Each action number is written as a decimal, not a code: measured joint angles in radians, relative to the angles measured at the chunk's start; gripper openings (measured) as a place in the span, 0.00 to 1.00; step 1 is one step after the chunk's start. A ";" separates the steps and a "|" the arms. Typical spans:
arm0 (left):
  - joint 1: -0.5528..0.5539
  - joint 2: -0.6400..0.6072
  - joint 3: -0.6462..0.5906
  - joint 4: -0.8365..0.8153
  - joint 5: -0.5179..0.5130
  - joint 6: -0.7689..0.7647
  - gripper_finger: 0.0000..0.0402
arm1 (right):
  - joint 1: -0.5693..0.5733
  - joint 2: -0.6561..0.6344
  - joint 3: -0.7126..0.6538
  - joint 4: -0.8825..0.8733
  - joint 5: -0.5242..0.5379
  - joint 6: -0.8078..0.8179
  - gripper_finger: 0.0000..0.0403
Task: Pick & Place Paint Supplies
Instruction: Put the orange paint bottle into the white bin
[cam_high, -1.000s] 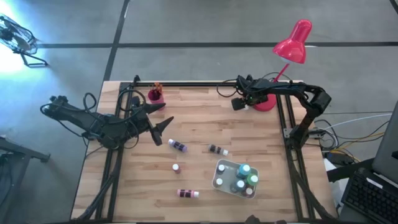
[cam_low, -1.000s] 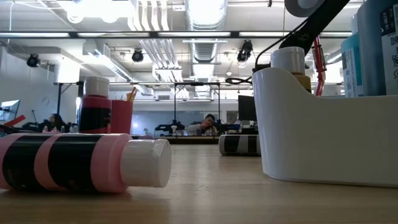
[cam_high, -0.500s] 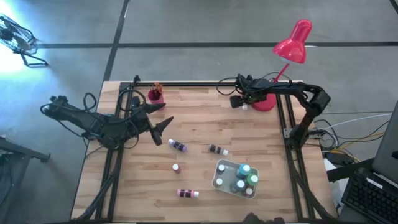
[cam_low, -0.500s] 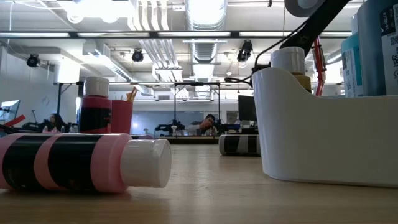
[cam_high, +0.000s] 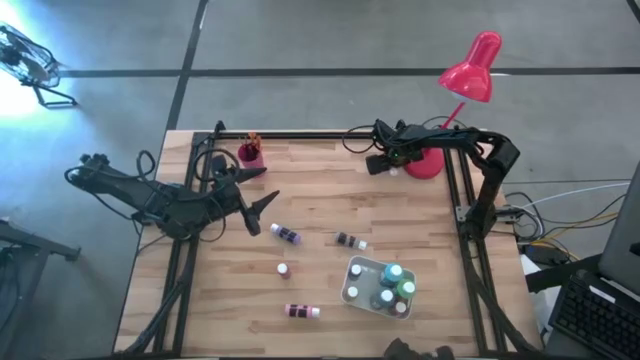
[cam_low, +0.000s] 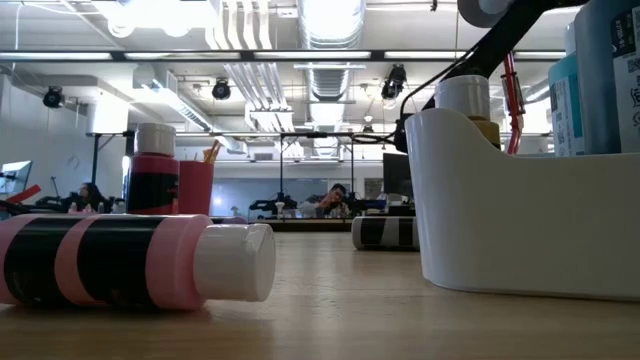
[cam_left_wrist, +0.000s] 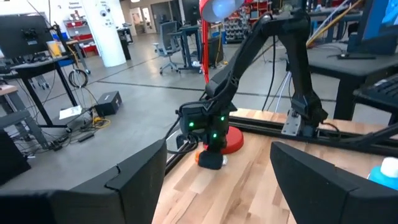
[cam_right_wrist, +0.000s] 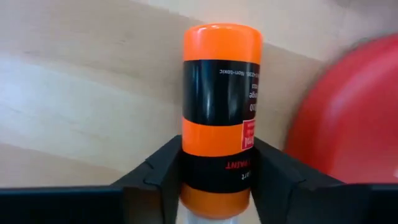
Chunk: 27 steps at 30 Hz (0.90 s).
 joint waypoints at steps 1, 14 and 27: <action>0.000 0.000 0.000 -0.005 0.000 0.005 0.73 | 0.000 -0.009 0.003 -0.021 -0.001 -0.008 0.34; 0.000 0.000 0.000 -0.009 -0.001 0.009 0.73 | 0.077 -0.239 0.060 -0.308 -0.076 -0.175 0.30; 0.050 0.012 0.021 -0.075 0.092 0.102 0.73 | 0.472 -0.528 0.281 -0.473 -0.324 -0.204 0.30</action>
